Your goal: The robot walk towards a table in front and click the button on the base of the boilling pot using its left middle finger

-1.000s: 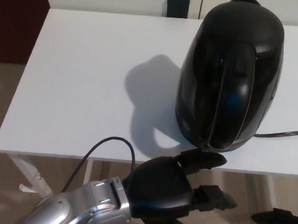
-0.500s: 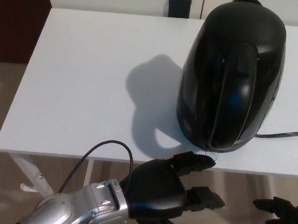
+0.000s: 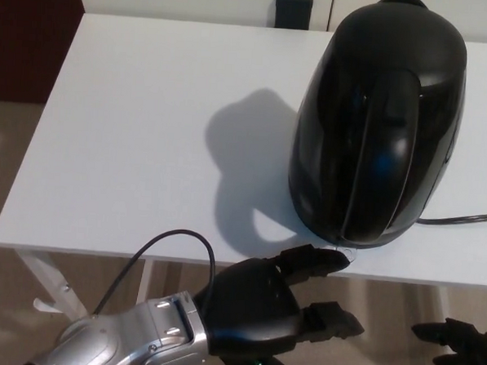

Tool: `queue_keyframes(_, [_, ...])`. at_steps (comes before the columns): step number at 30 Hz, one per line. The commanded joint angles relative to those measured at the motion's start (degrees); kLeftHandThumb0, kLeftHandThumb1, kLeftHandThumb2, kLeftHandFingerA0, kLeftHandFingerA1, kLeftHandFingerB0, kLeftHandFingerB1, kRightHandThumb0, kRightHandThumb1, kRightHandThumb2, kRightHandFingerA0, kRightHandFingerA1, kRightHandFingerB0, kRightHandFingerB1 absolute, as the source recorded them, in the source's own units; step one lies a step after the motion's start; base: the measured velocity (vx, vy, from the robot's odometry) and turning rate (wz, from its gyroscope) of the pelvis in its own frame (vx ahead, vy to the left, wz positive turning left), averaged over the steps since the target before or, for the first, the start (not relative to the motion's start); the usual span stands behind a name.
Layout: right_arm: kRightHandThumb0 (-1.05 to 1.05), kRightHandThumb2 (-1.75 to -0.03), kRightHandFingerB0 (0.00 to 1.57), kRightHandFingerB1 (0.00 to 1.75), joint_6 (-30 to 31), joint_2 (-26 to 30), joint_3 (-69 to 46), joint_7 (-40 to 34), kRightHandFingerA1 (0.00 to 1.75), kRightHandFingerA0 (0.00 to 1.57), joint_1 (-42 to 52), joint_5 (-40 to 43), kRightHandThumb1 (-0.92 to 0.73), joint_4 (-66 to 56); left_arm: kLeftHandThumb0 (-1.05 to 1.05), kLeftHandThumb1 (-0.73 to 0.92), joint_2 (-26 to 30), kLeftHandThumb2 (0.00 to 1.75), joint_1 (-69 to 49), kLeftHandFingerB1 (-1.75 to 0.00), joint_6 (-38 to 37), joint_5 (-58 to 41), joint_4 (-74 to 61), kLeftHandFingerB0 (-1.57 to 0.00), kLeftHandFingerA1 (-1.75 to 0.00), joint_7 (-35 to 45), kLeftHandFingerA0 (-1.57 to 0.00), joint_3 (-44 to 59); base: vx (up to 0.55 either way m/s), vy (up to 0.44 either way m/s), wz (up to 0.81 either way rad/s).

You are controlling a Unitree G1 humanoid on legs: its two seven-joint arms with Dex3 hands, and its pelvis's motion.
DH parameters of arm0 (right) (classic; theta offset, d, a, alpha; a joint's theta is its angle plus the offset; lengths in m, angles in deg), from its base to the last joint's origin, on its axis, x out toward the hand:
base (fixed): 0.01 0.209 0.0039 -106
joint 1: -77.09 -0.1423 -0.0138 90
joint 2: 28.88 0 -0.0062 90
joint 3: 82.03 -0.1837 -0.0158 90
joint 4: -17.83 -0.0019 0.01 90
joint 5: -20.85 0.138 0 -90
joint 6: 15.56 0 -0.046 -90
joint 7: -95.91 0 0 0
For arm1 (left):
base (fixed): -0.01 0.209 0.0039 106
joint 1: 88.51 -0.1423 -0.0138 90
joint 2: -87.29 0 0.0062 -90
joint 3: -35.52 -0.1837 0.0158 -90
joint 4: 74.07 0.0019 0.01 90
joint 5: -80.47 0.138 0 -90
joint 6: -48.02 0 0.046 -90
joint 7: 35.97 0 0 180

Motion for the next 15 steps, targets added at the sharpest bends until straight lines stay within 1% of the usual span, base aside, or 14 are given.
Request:
queue_keyframes(1, [-0.56, -0.59, 0.31, 0.32, -0.41, 1.04, -0.59, 0.43, 0.40, 0.42, -0.41, 0.46, -0.62, 0.14, -0.59, 0.68, -0.03, 0.61, 0.76, -0.28, 1.13, 0.94, 0.76, -0.24, -0.32, -0.56, -0.30, 0.22, 0.00, 0.000, 0.00])
queue_keyframes(2, [-0.59, -0.59, 0.27, 0.31, 0.27, 1.13, -0.46, 0.10, 0.40, 0.41, -0.44, -0.06, -0.60, -0.10, -0.59, 0.67, -0.12, 0.61, 0.87, -0.29, 1.06, 0.88, 0.95, -0.25, -0.32, -0.73, -0.30, 0.20, 0.00, 0.000, 0.00])
queue_keyframes(3, [-0.59, -0.59, 0.27, 0.31, 1.19, 1.19, -0.31, -0.19, 0.40, 0.41, -0.38, -0.54, -0.60, -0.60, -0.59, 0.67, -0.13, 0.61, 0.93, -0.29, 1.10, 1.06, 1.00, -0.25, -0.32, -0.88, -0.30, 0.16, 0.00, 0.000, 0.00])
queue_keyframes(6, [-0.56, -0.59, 0.30, 0.32, -0.04, 1.02, -0.52, 0.52, 0.42, 0.45, -0.71, 0.27, -0.61, -0.04, -0.59, 0.67, -0.33, 0.60, 1.42, -0.29, 1.30, 1.43, 2.05, -0.25, -0.32, -1.19, -0.31, 0.07, 0.00, 0.000, 0.00])
queue_keyframes(7, [-0.57, -0.59, 0.29, 0.31, 0.05, 1.19, -0.34, 0.42, 0.41, 0.41, -0.62, -0.10, -0.62, -0.53, -0.59, 0.68, -0.42, 0.61, 1.48, -0.28, 1.76, 1.65, 2.24, -0.23, -0.32, -0.63, -0.30, -0.04, 0.00, 0.000, 0.00])
queue_keyframes(8, [-0.63, -0.81, 0.22, 0.42, 0.21, 1.22, -0.34, 0.54, 0.50, 0.29, -0.60, -0.05, -0.50, -0.80, -0.66, 0.57, -0.52, 0.84, 1.82, -0.39, 2.18, 2.15, 2.77, -0.15, -0.42, -0.19, -0.21, -0.28, 0.00, 0.000, 0.00])
queue_keyframes(9, [-0.61, -0.81, 0.22, 0.43, 0.34, 1.21, -0.42, 0.74, 0.50, 0.30, -0.65, 0.14, -0.50, -0.85, -0.66, 0.57, -0.67, 0.84, 2.30, -0.39, 2.65, 2.60, 3.61, -0.14, -0.42, 0.62, -0.20, -0.63, 0.00, 0.000, 0.00])
queue_keyframes(10, [-0.55, -0.59, 0.30, 0.32, 0.24, 1.36, -0.27, 0.56, 0.40, 0.37, -0.69, -0.22, -0.63, -0.73, -0.66, 0.58, -0.90, 0.84, 2.36, -0.38, 3.10, 2.15, 4.12, -0.13, -0.41, 2.04, -0.18, -0.75, 0.00, 0.000, 0.00])
queue_keyframes(11, [-0.55, -0.59, 0.30, 0.32, 0.19, 1.43, -0.15, 0.44, 0.40, 0.37, -0.72, -0.48, -0.63, -0.63, -0.66, 0.58, -1.03, 0.84, 2.36, -0.38, 3.42, 1.85, 4.38, -0.13, -0.41, 2.93, -0.18, -0.82, 0.00, 0.000, 0.00])
queue_keyframes(12, [-0.58, -0.86, 0.19, 0.44, 0.20, 1.53, -0.07, 0.36, 0.54, 0.32, -0.67, -0.68, -0.48, -0.89, -0.67, 0.58, -1.14, 0.84, 2.49, -0.39, 3.74, 1.93, 4.79, -0.13, -0.42, 3.32, -0.19, -0.98, 0.00, 0.000, 0.00])
queue_keyframes(13, [-0.55, -0.59, 0.32, 0.33, 0.25, 1.61, 0.01, 0.27, 0.38, 0.31, -0.67, -0.85, -0.64, -1.09, -0.67, 0.58, -1.21, 0.84, 2.59, -0.38, 4.04, 1.97, 5.02, -0.13, -0.42, 3.78, -0.19, -1.08, 0.00, 0.000, 0.00])
queue_keyframes(14, [-0.55, -0.59, 0.32, 0.33, 0.31, 1.67, 0.07, 0.18, 0.38, 0.31, -0.70, -0.99, -0.64, -1.20, -0.67, 0.58, -1.24, 0.84, 2.66, -0.38, 4.28, 1.96, 5.13, -0.13, -0.42, 4.22, -0.19, -1.16, 0.00, 0.000, 0.00])
queue_keyframes(15, [-0.54, -0.59, 0.41, 0.34, -0.21, 1.95, 0.36, 0.07, 0.35, 0.30, -0.87, -1.49, -0.63, -1.20, -0.67, 0.57, -1.29, 0.84, 2.73, -0.39, 4.60, 1.99, 5.46, -0.14, -0.42, 4.68, -0.21, -1.33, 0.00, 0.000, 0.00])
